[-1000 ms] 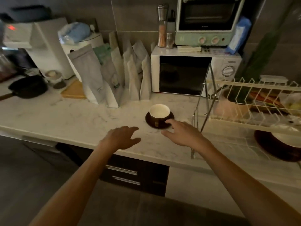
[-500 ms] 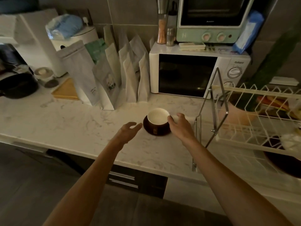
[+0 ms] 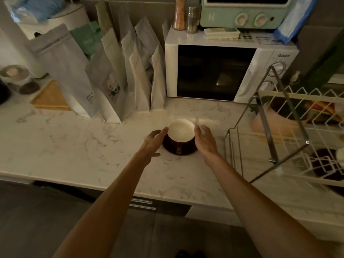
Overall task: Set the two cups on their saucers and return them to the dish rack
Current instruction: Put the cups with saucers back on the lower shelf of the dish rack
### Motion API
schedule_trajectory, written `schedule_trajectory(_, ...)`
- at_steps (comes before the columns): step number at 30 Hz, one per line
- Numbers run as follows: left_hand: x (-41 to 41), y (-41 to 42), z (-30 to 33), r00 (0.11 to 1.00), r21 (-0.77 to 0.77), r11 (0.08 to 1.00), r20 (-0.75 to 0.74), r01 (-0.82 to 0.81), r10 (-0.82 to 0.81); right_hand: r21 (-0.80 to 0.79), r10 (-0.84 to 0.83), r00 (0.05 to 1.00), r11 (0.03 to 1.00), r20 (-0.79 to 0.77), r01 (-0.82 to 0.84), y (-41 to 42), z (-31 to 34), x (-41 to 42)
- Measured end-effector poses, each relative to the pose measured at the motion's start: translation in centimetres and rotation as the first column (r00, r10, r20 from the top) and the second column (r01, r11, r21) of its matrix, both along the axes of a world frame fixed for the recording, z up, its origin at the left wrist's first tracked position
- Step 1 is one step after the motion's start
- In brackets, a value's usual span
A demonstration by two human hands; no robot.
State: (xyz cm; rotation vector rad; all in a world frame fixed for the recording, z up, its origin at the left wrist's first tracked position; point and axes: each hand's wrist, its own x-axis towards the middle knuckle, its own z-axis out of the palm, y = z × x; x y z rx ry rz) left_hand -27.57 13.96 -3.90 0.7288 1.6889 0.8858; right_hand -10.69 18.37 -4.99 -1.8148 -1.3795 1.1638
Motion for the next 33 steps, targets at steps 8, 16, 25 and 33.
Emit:
schedule_trajectory(8, 0.0, 1.5, -0.7, 0.998, 0.012, 1.000, 0.062, 0.023, -0.023, 0.031, 0.024, 0.998, 0.999, -0.058, -0.022, 0.8, -1.6, -0.4)
schedule_trajectory(16, 0.1, 1.8, -1.0, 0.998, 0.034, 0.999, 0.066, -0.007, 0.005, 0.037, 0.017, 0.998, 0.999, -0.061, -0.014, 1.2, -2.4, -0.3)
schedule_trajectory(25, 0.5, 0.2, -1.0, 0.999, 0.071, 0.997, 0.036, -0.019, 0.017, 0.035, 0.016, 0.997, 0.999, -0.075, -0.014, 0.1, -2.6, 0.0)
schedule_trajectory(33, -0.1, -3.3, -0.8, 0.999, 0.079, 0.997, 0.041, -0.013, 0.009, 0.048, 0.061, 0.991, 0.997, -0.121, -0.056, -3.1, -2.3, 0.1)
